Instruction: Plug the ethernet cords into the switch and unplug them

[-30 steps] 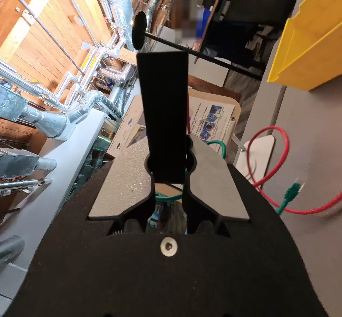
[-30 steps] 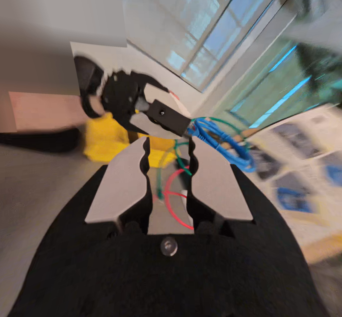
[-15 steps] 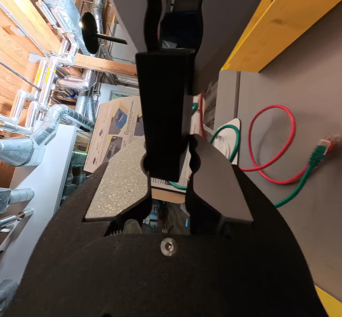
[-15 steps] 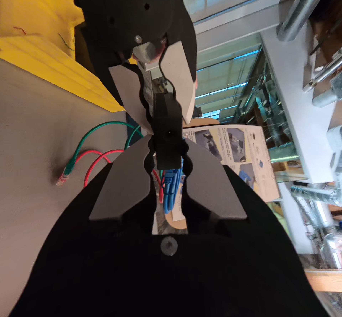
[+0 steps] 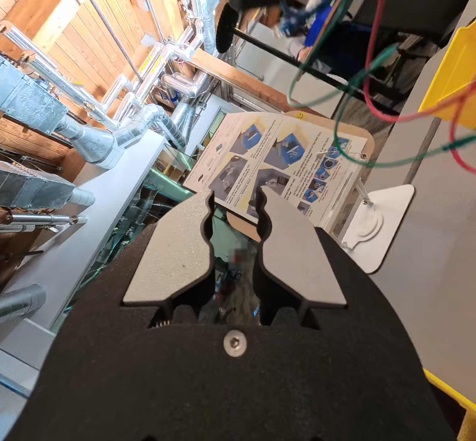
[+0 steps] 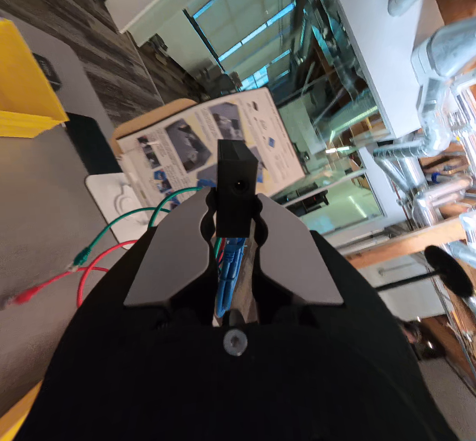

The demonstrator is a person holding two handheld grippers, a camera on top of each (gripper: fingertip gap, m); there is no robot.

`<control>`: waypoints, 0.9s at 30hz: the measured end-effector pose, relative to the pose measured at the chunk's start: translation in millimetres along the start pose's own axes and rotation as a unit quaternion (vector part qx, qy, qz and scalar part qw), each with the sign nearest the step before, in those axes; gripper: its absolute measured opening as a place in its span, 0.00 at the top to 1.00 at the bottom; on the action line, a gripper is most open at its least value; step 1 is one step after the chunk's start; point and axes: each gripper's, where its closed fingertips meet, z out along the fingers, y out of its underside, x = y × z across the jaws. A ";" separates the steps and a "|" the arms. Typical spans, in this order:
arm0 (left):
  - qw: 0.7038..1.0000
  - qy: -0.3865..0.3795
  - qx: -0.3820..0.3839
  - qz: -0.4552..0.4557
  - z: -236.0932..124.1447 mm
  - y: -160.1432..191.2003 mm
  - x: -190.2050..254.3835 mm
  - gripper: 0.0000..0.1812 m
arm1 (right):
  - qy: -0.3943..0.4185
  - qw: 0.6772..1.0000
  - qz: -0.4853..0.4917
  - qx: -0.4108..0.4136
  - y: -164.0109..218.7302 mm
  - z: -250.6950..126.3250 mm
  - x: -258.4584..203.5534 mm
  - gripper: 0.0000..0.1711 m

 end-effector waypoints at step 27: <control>0.999 0.035 0.008 0.014 8.9 -12.5 25.2 0.87 | 0.057 0.957 0.113 -0.261 149.0 39.8 133.4 0.85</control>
